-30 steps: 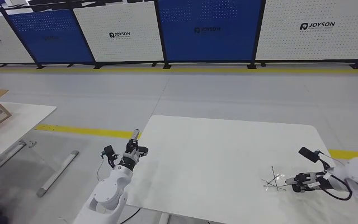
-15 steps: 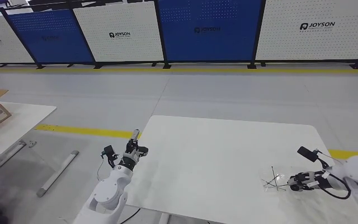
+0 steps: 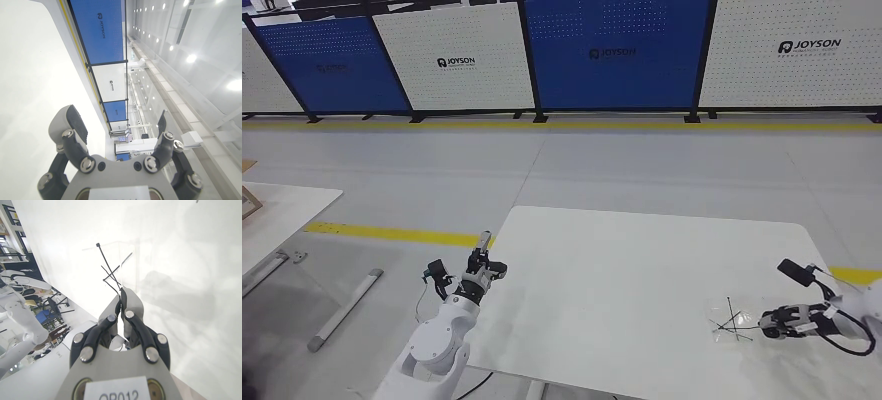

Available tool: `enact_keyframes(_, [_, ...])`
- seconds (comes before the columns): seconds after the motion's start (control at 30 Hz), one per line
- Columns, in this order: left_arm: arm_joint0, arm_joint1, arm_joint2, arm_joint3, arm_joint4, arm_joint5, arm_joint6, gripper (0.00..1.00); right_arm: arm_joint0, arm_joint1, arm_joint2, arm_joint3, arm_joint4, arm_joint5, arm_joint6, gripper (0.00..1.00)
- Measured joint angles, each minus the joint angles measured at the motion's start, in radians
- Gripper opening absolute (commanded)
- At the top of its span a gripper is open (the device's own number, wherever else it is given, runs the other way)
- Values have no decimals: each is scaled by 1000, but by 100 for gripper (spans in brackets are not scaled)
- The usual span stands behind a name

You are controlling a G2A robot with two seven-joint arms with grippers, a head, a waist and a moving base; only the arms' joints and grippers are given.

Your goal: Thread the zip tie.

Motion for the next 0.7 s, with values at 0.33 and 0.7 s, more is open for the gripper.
enact_keyframes(0.33, [0,0,0,0,0,0,0,100,-143,49,200,-72,152,-128,-44,0])
enact_keyframes(0.7, [0,0,0,0,0,0,0,100,-176,55,236,-85,201,-153,-36,0])
